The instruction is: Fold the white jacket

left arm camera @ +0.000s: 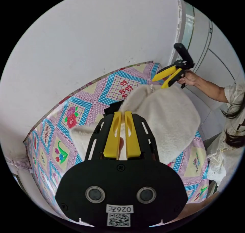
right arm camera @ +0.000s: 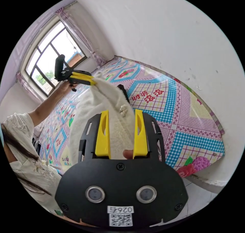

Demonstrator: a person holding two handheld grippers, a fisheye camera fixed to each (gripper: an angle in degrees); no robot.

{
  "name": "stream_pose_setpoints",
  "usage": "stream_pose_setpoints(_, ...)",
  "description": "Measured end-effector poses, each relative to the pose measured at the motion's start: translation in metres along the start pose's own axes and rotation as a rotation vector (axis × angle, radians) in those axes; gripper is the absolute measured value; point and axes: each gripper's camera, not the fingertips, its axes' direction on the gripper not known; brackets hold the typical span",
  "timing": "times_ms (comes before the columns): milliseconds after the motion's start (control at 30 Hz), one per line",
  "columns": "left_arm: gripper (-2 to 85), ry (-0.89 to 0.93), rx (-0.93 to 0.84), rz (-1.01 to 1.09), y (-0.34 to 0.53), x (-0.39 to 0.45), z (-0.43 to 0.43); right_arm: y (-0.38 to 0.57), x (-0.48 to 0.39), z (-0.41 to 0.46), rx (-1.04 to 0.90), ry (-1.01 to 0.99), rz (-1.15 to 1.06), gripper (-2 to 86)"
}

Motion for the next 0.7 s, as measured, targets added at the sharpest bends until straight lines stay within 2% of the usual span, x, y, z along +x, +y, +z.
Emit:
stream_pose_setpoints(167, 0.4, -0.075, 0.127, -0.01, 0.064, 0.069, -0.087, 0.023, -0.019, 0.028, -0.095, -0.062, -0.136, 14.1)
stream_pose_setpoints(300, 0.3, -0.147, 0.174, -0.047, 0.096, 0.098, -0.141, 0.052, -0.009, 0.013, 0.012, -0.319, -0.162, 11.4)
stream_pose_setpoints(367, 0.3, -0.162, 0.212, -0.108, 0.117, 0.109, -0.175, 0.068, -0.011, 0.013, 0.003, -0.38, -0.203, 10.1)
stream_pose_setpoints(500, 0.3, -0.186, 0.248, -0.174, 0.145, 0.129, -0.221, 0.114, -0.033, 0.046, -0.145, -0.299, -0.319, 8.8)
stream_pose_setpoints(600, 0.4, -0.216, 0.26, -0.219, 0.165, 0.147, -0.255, 0.149, -0.053, 0.083, -0.274, -0.327, -0.372, 2.6)
stream_pose_setpoints(700, 0.3, -0.264, 0.281, -0.296, 0.191, 0.162, -0.298, 0.199, -0.1, 0.077, -0.174, -0.193, -0.462, 1.6)
